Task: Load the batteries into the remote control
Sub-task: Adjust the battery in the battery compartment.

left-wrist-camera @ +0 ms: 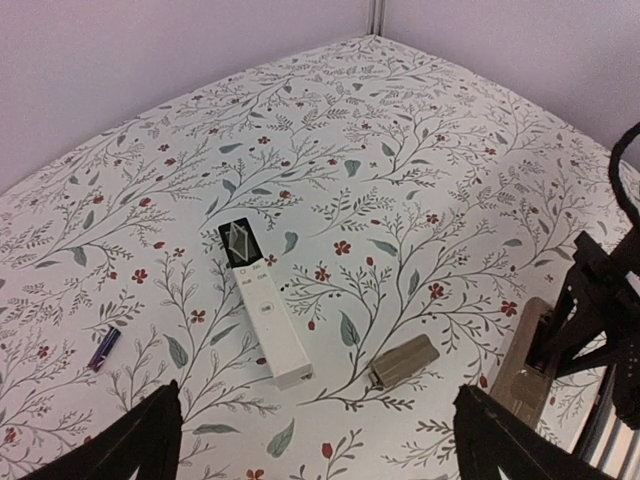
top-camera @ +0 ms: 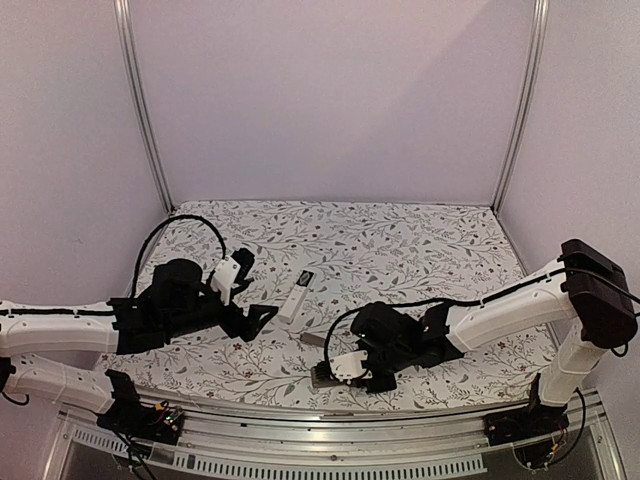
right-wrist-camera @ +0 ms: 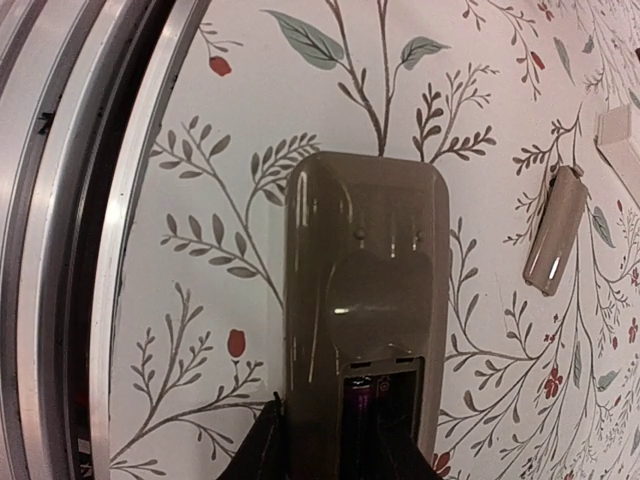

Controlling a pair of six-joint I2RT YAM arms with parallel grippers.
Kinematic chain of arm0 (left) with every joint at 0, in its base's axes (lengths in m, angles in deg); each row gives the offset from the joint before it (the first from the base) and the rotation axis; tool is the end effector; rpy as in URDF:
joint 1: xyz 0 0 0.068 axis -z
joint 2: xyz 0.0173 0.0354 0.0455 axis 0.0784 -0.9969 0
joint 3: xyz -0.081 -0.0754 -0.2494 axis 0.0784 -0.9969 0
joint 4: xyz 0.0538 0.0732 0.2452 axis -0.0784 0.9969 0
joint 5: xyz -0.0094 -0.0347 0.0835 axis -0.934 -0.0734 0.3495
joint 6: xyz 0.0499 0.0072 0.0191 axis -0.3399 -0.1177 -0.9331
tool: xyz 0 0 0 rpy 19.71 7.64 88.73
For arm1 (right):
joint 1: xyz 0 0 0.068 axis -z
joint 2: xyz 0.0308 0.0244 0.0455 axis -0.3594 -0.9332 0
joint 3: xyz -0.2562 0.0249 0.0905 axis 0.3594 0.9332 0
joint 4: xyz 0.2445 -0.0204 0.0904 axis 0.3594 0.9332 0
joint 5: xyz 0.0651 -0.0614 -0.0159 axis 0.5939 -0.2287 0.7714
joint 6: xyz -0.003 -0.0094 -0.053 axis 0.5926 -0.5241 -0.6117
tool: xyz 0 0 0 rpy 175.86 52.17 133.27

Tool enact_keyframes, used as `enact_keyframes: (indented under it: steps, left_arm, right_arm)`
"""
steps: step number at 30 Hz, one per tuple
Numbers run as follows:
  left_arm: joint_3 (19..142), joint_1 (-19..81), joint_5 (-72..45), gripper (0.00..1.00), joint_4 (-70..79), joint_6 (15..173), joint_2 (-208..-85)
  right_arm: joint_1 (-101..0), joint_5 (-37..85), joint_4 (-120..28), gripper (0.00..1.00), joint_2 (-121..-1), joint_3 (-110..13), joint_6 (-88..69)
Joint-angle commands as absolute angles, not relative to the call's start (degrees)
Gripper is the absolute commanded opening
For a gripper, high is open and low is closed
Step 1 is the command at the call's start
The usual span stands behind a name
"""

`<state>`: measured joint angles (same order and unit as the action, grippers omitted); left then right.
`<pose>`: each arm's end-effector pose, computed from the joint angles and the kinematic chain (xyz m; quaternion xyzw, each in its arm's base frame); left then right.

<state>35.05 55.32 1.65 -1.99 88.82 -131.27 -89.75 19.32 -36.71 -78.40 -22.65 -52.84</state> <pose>0.1464 -0.1728 0.2119 0.2847 0.7914 -0.2158 0.4961 0.1156 0.3017 0.1374 -0.7705 0.5763 0.1009 0.2528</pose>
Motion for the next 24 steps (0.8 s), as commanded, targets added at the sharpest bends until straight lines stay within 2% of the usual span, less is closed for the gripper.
enact_keyframes:
  steps: [1, 5, 19, 24]
  left_arm:
    - [34.7, 54.5, 1.4, 0.94, -2.8, 88.1, -131.9]
    - [34.7, 54.5, 1.5, 0.94, -2.9, 88.0, -132.0]
    - [35.1, 53.8, 1.2, 0.96, -2.6, 89.1, -132.3]
    - [39.9, 46.7, 0.0, 0.98, 3.9, 93.6, -135.1]
  right_arm:
    - [-90.1, 19.4, -34.0, 0.3, -78.8, -22.7, -51.7]
    - [-90.1, 19.3, -33.9, 0.35, -77.7, -23.3, -51.1]
    - [-90.1, 22.7, -33.6, 0.41, -72.5, -25.9, -49.8]
    - [-88.2, 26.1, -36.2, 0.46, -67.5, -26.9, -47.2]
